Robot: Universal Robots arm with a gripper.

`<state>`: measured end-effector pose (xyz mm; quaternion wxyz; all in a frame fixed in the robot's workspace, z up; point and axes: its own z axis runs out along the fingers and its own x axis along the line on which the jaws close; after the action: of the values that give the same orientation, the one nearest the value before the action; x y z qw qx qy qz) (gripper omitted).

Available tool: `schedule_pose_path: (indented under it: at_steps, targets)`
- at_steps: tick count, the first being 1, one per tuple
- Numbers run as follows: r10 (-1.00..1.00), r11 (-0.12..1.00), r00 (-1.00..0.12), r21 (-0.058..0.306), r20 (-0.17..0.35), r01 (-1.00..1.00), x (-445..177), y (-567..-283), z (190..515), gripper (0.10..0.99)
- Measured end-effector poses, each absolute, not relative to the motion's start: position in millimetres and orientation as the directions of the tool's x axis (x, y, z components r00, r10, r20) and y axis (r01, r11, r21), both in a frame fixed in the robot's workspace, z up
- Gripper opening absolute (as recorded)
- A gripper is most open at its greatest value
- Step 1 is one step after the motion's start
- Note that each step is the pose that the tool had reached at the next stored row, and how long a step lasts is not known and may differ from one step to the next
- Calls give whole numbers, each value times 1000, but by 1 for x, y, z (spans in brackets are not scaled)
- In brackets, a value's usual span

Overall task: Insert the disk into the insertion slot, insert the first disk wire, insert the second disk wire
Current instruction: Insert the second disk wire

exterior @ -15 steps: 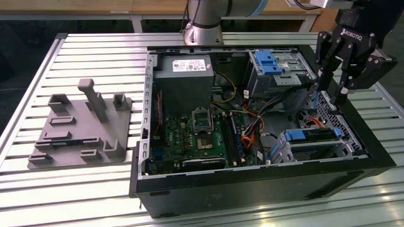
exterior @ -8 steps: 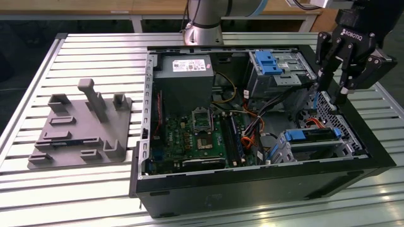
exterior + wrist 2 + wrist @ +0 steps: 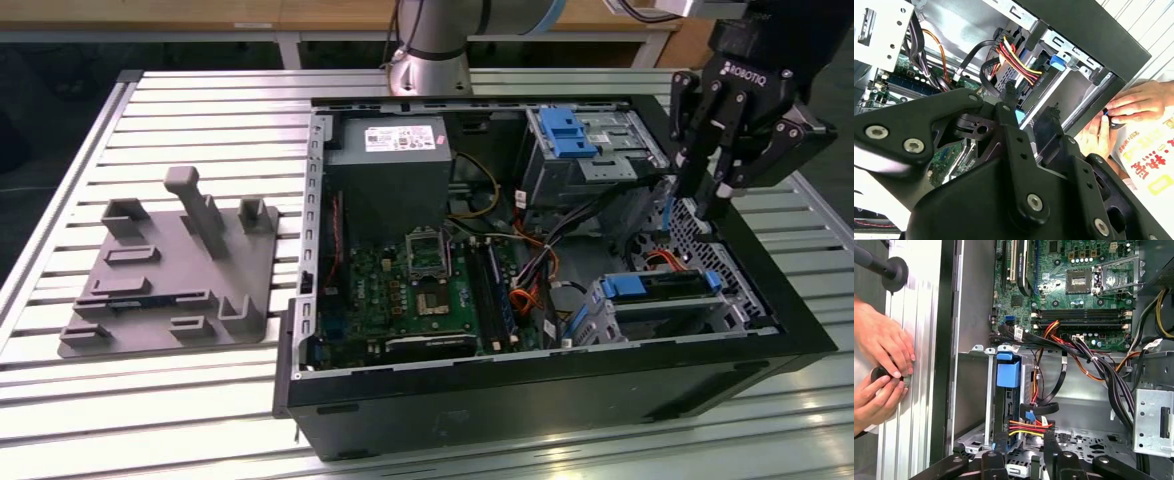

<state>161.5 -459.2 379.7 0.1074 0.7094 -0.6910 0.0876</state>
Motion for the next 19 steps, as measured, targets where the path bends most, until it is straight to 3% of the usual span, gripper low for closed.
schedule_pose_path:
  at_steps: [19]
  targets:
    - [-941,-5,16,31,337,-999,139,-454,365,424]
